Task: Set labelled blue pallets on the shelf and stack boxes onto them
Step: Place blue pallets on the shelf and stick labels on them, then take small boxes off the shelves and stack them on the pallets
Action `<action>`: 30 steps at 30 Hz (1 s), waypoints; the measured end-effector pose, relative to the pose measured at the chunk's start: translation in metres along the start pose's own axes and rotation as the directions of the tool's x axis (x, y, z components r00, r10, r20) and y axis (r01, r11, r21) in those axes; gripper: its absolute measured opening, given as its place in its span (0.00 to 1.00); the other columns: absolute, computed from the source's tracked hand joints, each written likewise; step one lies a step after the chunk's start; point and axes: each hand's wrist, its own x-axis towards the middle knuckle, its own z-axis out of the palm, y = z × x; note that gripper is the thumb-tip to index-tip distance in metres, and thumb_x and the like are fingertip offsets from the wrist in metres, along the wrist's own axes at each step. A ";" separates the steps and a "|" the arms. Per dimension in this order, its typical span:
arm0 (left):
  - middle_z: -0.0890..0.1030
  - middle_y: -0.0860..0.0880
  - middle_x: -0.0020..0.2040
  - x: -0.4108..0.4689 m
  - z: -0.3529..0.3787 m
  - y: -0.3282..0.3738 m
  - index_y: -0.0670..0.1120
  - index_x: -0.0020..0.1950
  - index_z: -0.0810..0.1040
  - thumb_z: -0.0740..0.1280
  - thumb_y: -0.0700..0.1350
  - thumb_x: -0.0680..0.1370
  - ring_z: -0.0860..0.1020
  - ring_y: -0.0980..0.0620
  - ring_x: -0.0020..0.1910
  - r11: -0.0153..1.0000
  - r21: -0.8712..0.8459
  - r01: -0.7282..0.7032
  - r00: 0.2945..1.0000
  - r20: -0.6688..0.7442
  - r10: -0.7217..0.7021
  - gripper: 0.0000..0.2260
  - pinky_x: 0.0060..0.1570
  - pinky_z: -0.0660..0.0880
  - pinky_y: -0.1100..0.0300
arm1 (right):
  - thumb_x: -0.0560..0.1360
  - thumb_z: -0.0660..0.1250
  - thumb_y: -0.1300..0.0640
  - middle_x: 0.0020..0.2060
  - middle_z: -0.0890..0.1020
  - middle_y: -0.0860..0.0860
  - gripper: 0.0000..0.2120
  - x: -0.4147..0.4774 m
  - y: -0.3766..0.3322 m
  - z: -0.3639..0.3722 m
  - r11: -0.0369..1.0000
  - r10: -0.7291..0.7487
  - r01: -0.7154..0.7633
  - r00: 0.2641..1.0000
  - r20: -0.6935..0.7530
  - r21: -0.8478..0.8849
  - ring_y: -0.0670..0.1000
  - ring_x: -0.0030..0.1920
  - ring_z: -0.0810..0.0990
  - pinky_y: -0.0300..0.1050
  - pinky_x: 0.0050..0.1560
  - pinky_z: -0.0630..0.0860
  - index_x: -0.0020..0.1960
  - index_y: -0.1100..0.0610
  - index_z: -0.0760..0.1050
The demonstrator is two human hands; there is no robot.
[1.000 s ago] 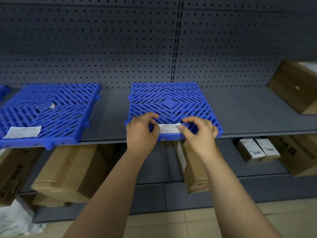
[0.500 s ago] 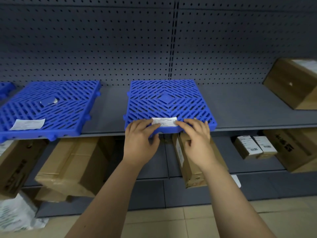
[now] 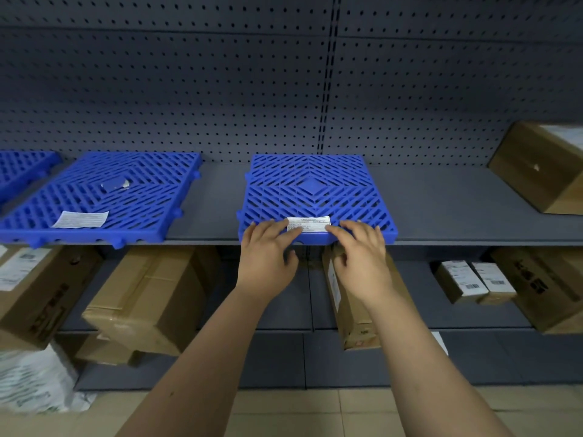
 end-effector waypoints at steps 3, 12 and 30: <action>0.77 0.47 0.66 0.000 -0.002 0.002 0.50 0.66 0.78 0.69 0.42 0.73 0.71 0.44 0.67 1.000 0.010 0.003 1.000 0.009 -0.004 0.20 0.72 0.59 0.42 | 0.70 0.68 0.62 0.66 0.72 0.53 0.28 0.000 -0.005 0.002 0.999 0.022 -0.023 1.000 -0.012 -0.024 0.58 0.69 0.64 0.59 0.75 0.47 0.69 0.52 0.71; 0.69 0.50 0.73 0.010 -0.019 0.005 0.55 0.73 0.70 0.63 0.47 0.78 0.64 0.48 0.71 0.999 0.047 -0.008 0.995 0.100 0.004 0.22 0.71 0.56 0.48 | 0.75 0.64 0.57 0.65 0.73 0.50 0.24 0.006 -0.008 -0.019 0.998 0.059 -0.061 0.995 0.074 0.033 0.55 0.67 0.67 0.56 0.73 0.56 0.71 0.49 0.68; 0.68 0.48 0.72 0.099 -0.027 0.160 0.55 0.75 0.65 0.59 0.59 0.79 0.62 0.45 0.71 0.868 0.216 -0.447 0.890 0.201 0.409 0.25 0.70 0.56 0.44 | 0.75 0.66 0.48 0.69 0.67 0.50 0.28 -0.001 0.067 -0.168 0.913 0.236 -0.213 0.971 0.025 -0.349 0.56 0.70 0.63 0.54 0.67 0.63 0.73 0.48 0.63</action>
